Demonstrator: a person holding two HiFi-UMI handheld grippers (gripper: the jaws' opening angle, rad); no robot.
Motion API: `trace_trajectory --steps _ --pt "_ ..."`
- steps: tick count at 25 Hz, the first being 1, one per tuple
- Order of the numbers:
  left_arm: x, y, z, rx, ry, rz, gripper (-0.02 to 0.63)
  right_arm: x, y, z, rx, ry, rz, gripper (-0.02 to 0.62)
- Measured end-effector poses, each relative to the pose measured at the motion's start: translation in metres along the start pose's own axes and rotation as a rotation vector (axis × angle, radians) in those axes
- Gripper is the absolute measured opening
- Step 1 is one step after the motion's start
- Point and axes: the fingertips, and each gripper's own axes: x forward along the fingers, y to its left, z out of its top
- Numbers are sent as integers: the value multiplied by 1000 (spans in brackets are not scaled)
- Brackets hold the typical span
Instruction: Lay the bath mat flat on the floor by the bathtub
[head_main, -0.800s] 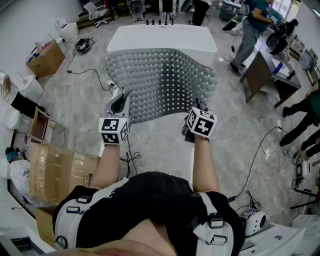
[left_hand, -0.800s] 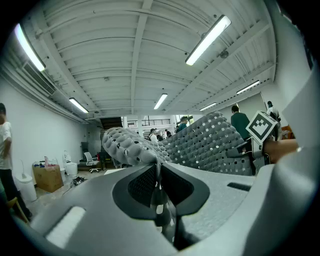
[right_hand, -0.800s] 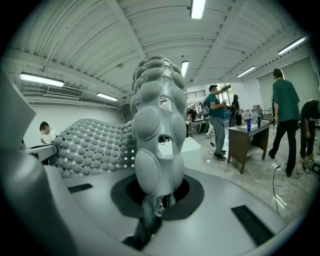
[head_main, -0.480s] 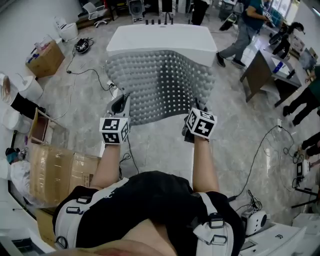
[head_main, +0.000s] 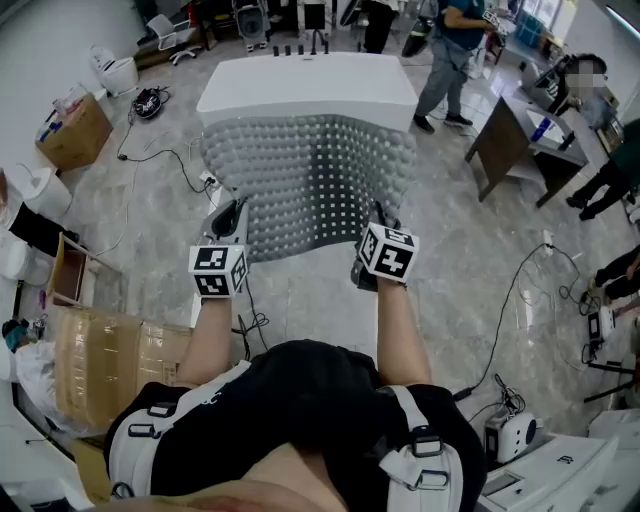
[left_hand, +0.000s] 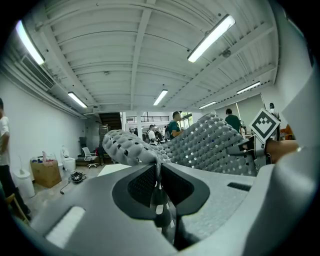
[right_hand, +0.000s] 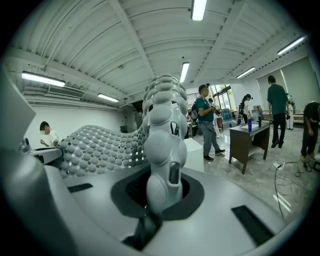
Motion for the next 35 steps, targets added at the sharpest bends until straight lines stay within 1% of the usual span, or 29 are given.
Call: trace_trajectory --steps 4,9,13,17,20,23,27,35 --pt "5 11 -3 -13 -5 -13 37 3 7 0 -16 -6 -11 17" --pt "13 16 -4 1 -12 -47 37 5 8 -3 -1 -14 -38 17" --pt "20 26 -9 -7 -2 -53 37 13 9 -3 1 -10 -49 17" --pt "36 32 -10 -8 -5 -55 38 27 6 4 2 -31 -48 17" --pt "54 37 -12 -6 -12 -49 38 49 1 11 -6 -43 -39 17" --pt "83 43 -18 -6 -5 -39 38 81 -7 17 -10 -46 -26 17" --pt "136 52 -27 -15 12 -24 38 136 -24 27 -20 -41 -7 17" --pt "268 57 -24 -26 78 -38 38 254 -62 68 -10 5 22 17"
